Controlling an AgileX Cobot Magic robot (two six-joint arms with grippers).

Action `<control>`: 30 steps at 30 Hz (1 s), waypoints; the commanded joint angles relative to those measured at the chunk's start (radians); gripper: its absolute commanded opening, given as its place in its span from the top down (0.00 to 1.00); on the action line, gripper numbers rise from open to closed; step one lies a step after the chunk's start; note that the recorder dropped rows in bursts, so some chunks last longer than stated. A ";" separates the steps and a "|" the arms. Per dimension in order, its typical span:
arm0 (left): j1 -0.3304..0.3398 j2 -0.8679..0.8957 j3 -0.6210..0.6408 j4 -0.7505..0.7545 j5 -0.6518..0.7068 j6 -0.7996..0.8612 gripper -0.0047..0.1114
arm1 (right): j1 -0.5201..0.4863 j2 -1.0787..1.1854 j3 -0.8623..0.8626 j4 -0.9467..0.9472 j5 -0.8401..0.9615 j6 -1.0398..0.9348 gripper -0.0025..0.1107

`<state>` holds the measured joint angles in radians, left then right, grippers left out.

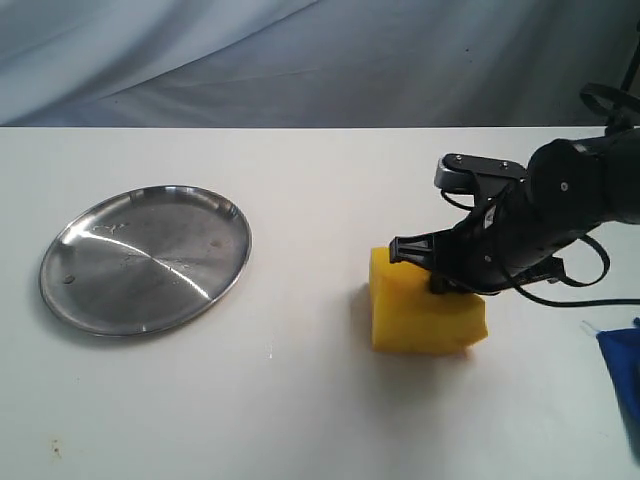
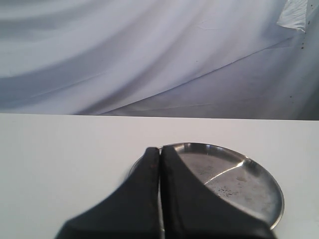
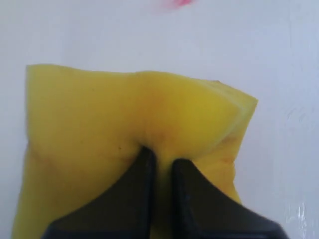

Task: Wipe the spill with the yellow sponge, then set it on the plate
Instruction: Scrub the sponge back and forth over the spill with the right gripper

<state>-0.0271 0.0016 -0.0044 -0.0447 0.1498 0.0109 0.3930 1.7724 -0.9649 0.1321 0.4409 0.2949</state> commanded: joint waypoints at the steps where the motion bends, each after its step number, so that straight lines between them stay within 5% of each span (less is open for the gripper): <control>1: -0.001 -0.002 0.004 0.001 -0.004 -0.001 0.95 | -0.019 0.082 -0.097 0.009 0.006 0.005 0.98; 16: -0.001 -0.002 0.004 0.001 -0.004 -0.003 0.95 | 0.151 0.327 -0.457 0.009 0.159 0.005 0.98; 30: -0.001 -0.002 0.004 0.001 -0.004 -0.003 0.95 | 0.333 0.262 -0.343 0.003 0.191 -0.014 0.98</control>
<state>-0.0271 0.0016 -0.0044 -0.0447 0.1498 0.0109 0.6985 2.0577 -1.3763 0.1261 0.5993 0.2950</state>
